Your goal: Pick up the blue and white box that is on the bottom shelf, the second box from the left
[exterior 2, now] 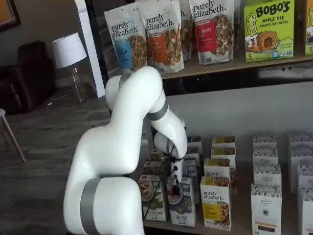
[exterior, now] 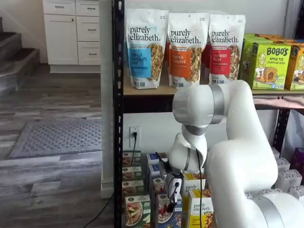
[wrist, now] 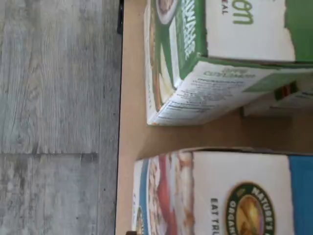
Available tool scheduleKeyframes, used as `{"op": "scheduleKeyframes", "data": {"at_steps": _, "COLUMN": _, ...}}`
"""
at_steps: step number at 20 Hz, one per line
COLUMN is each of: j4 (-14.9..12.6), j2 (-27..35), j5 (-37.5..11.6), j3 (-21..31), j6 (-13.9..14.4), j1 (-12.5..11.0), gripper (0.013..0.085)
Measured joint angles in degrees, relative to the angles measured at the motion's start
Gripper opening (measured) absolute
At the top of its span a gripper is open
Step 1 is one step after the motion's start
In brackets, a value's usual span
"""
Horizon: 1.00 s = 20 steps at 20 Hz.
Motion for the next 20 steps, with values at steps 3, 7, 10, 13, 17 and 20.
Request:
{"op": "scheduleKeyframes", "data": {"at_steps": 3, "j4": -1.39, "j2": 0.31, "j5": 0.38, "j3": -0.16, "j6": 1.25, "j1": 0.03, "gripper": 0.0850}}
{"op": "scheduleKeyframes", "data": {"at_steps": 7, "j4": -4.11, "j2": 0.38, "j5": 1.23, "j3": -0.16, "j6": 3.51, "j1": -0.14, "gripper": 0.0850}}
{"op": "scheduleKeyframes", "data": {"at_steps": 10, "j4": -4.70, "j2": 0.25, "j5": 1.42, "j3": 0.09, "j6": 3.97, "j1": -0.20, "gripper": 0.0850}}
{"op": "scheduleKeyframes", "data": {"at_steps": 13, "j4": -4.43, "j2": 0.13, "j5": 1.17, "j3": 0.38, "j6": 3.76, "j1": -0.14, "gripper": 0.0850}}
{"op": "scheduleKeyframes", "data": {"at_steps": 17, "j4": -4.34, "j2": 0.07, "j5": 0.93, "j3": 0.57, "j6": 3.71, "j1": -0.07, "gripper": 0.0850}}
{"op": "scheduleKeyframes", "data": {"at_steps": 20, "j4": -4.40, "j2": 0.00, "j5": 0.91, "j3": 0.69, "j6": 3.76, "j1": -0.07, "gripper": 0.0850}}
